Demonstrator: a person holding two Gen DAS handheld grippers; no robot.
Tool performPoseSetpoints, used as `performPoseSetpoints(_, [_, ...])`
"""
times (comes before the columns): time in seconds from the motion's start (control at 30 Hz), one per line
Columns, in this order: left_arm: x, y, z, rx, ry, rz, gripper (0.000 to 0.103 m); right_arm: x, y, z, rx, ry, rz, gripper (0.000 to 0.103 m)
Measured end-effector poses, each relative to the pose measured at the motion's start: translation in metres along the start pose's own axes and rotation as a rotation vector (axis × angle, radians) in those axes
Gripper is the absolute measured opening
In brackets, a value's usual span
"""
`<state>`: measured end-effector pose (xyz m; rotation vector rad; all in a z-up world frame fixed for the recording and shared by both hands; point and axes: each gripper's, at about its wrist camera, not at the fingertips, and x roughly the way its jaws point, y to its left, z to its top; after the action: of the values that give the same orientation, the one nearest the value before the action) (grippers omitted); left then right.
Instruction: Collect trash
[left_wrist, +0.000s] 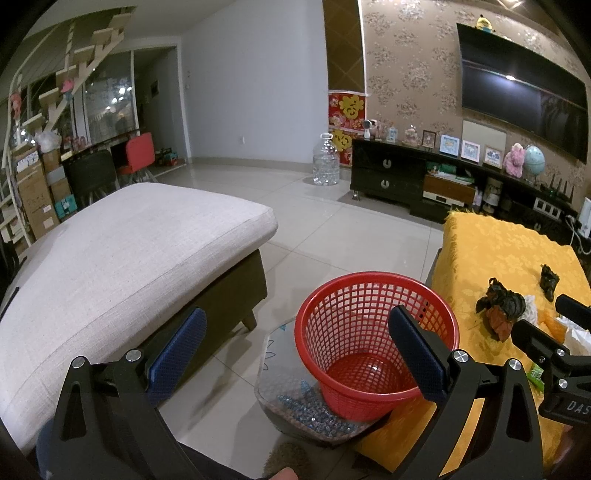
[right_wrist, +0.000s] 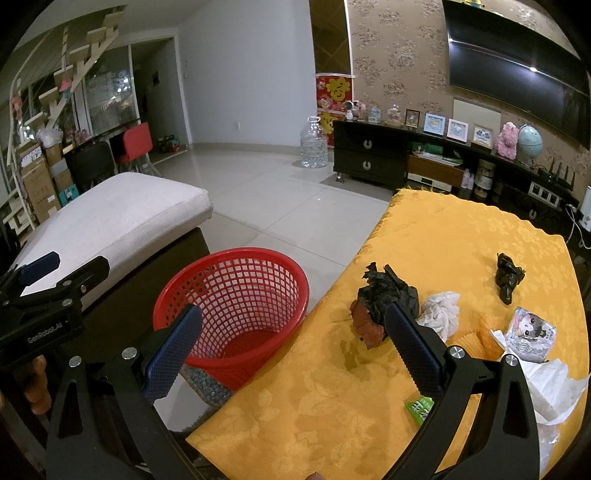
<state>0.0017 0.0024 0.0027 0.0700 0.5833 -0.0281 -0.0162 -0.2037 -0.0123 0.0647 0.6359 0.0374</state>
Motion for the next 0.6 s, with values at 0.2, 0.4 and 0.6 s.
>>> performPoseSetpoints(0.2, [0.0001, 0.0000, -0.0001, -0.001, 0.000, 0.000, 0.095, 0.0000, 0.0003, 0.0000, 0.000, 0.000, 0.000, 0.096])
performPoseSetpoints(0.4, [0.0002, -0.0001, -0.0003, 0.000, 0.000, -0.001, 0.095, -0.0003, 0.0001, 0.0001, 0.002, -0.002, -0.002, 0.096])
performPoseSetpoints(0.6, [0.0011, -0.0018, -0.0025, 0.002, 0.001, -0.005, 0.095, -0.0042, -0.0068, -0.0028, 0.009, -0.002, -0.014, 0.096])
